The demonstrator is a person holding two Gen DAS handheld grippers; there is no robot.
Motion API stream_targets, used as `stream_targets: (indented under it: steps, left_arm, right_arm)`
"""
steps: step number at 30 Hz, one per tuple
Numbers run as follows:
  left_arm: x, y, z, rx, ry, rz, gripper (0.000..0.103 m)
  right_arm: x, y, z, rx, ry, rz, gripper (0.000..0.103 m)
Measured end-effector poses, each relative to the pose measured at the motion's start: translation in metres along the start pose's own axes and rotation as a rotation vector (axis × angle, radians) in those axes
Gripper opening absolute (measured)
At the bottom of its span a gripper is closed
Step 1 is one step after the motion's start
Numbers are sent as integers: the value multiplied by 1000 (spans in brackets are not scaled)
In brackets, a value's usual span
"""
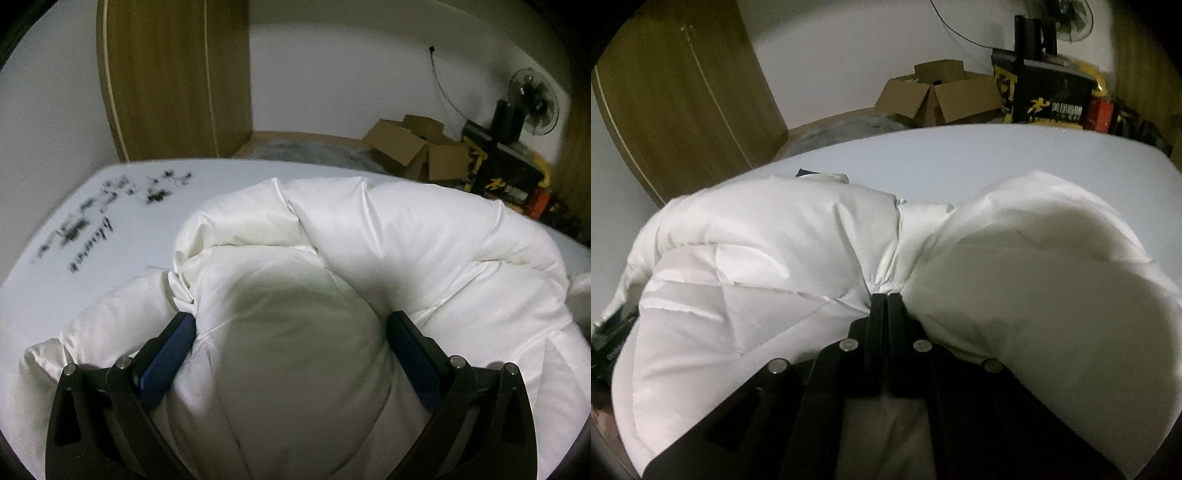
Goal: Fold large clothes
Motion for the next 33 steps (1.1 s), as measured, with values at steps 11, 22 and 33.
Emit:
stream_targets:
  steps: [11, 22, 33]
  left_arm:
    - [7, 27, -93, -141, -1, -85, 103]
    - [21, 18, -103, -217, -59, -86, 102]
    - [-9, 33, -7, -31, 102, 48, 103]
  right_arm:
    - [-43, 12, 71, -24, -154, 16, 4]
    - [-14, -11, 90, 101, -40, 16, 4]
    - [-64, 57, -111, -177, -91, 114, 9]
Point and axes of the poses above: each gripper's, at about its wrist camera, not at the fingertips, and x roughly the way its jaws point, z to its right, y to its top, the point moved 8 cm from there along x, roughly the way its jaws point, and after that the axes turned 9 degrees about -x, right-handed, at the moved point
